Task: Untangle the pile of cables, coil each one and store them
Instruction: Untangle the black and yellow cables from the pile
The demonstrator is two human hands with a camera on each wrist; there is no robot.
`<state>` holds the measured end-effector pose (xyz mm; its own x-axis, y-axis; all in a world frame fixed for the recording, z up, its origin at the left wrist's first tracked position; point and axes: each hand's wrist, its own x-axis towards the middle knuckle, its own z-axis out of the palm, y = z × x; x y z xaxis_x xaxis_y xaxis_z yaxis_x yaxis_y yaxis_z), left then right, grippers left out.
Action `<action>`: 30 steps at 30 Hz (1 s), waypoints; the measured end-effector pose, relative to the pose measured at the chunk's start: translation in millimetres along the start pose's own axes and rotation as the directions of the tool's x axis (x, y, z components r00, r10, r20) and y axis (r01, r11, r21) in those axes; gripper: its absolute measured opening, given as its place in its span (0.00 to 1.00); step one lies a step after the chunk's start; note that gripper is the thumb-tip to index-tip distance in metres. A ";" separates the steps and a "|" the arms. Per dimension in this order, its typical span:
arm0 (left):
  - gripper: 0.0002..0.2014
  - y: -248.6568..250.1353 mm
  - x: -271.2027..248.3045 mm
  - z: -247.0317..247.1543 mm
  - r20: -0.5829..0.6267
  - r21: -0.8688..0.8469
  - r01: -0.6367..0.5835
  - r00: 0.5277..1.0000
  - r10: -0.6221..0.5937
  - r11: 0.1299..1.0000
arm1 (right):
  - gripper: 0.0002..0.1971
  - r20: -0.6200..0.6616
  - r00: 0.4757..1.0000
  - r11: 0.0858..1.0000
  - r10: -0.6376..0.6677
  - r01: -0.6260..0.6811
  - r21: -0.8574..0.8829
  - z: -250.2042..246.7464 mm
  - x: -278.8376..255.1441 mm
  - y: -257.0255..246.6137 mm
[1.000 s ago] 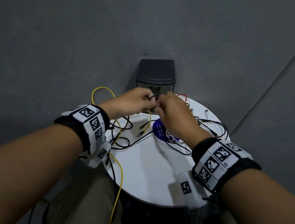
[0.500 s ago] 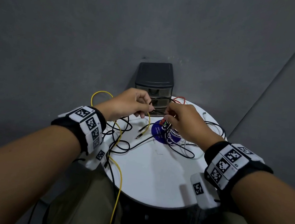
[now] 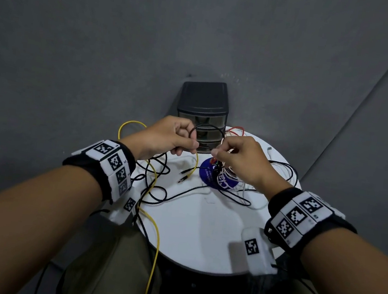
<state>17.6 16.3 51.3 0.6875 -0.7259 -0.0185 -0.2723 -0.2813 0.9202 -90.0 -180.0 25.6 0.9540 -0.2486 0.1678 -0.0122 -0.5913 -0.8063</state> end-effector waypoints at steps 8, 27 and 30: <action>0.08 -3.1 8.2 10.0 0.045 0.048 -0.051 0.998 0.049 0.998 | 0.11 0.153 0.988 0.998 -0.022 0.031 -0.052 3.5 -0.2 -21.6; 0.10 8.2 5.7 9.9 0.034 -0.008 -0.022 0.999 0.022 1.000 | 0.13 -0.098 0.988 0.969 0.119 -0.137 -0.208 -27.6 -5.8 -14.8; 0.10 18.9 6.2 15.1 0.084 0.001 -0.049 0.995 0.048 0.999 | 0.05 0.110 0.993 0.931 -0.042 0.079 -0.357 -6.1 -6.2 -36.0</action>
<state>6.5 -3.1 62.7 0.6142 -0.7891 -0.0068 -0.3065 -0.2465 0.9194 -97.2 -161.9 57.1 0.9807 -0.1377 0.1386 -0.0429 -0.8439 -0.5348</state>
